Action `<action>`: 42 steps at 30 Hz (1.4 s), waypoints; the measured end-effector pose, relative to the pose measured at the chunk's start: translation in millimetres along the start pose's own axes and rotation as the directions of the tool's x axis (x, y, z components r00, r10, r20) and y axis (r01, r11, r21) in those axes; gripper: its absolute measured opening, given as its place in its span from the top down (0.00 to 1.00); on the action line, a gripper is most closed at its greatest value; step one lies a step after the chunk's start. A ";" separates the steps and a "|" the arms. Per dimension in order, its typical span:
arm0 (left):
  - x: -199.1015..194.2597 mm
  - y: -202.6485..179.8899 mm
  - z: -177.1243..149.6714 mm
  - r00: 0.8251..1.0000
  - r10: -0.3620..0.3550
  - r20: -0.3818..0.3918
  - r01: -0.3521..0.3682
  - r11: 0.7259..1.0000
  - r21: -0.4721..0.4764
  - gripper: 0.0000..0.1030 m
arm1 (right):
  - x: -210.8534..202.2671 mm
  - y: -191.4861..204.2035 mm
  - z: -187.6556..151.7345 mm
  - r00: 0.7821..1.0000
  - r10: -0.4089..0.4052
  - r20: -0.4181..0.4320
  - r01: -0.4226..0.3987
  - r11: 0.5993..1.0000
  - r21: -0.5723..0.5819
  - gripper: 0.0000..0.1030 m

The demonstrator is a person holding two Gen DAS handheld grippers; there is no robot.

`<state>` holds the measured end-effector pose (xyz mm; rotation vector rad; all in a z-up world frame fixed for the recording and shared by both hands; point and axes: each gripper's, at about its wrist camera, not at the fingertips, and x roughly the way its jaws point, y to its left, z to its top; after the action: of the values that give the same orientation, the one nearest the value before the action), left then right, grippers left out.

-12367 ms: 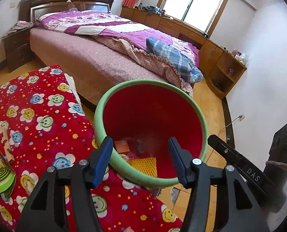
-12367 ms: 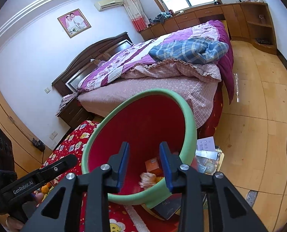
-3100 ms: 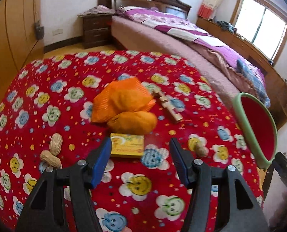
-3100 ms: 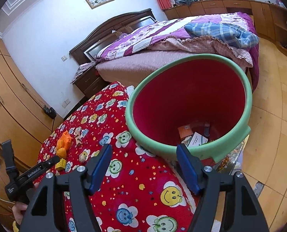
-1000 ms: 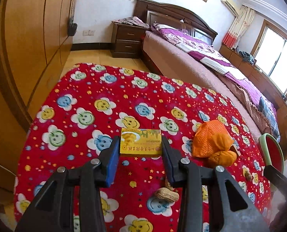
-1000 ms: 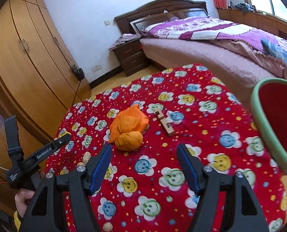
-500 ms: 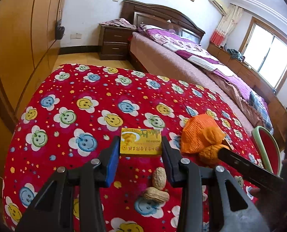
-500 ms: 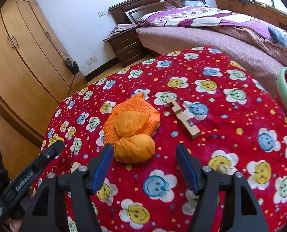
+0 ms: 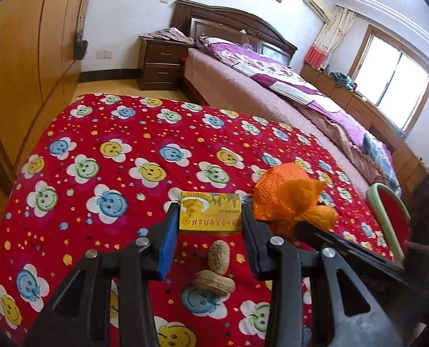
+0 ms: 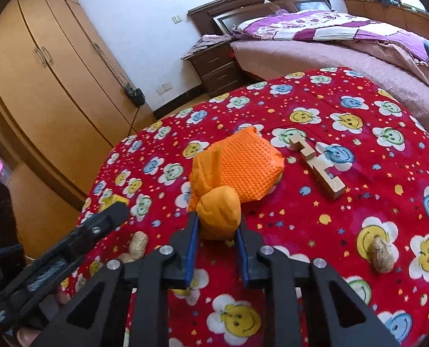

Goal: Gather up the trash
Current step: 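Grasp the orange knotted bag with the right tool while the left tool holds the yellow box, then carry the yellow box and orange bag over the bucket with both tools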

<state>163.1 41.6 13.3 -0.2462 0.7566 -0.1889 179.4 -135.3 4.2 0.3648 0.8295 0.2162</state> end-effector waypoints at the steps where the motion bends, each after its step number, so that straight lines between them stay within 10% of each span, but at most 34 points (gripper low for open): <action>1: 0.1 -0.1 -0.7 1.000 0.000 0.000 0.000 1.000 -0.004 0.60 | -4.2 -0.4 -0.5 1.000 0.009 0.006 -0.009 1.000 0.008 0.75; 15: -15.8 -14.4 -2.8 0.995 0.059 0.083 -0.063 0.997 0.054 0.60 | -92.4 -32.9 -16.6 0.991 -0.019 0.132 0.009 0.997 0.075 0.75; 42: -81.4 -96.2 -12.6 0.992 -0.118 0.035 0.116 0.991 0.060 0.60 | -192.7 -88.0 -50.5 0.966 -0.133 0.220 0.093 0.978 0.185 0.75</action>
<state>88.6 -31.3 85.2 -0.2392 0.6977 -0.3159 18.6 -267.2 68.6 0.4950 0.6373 -0.0069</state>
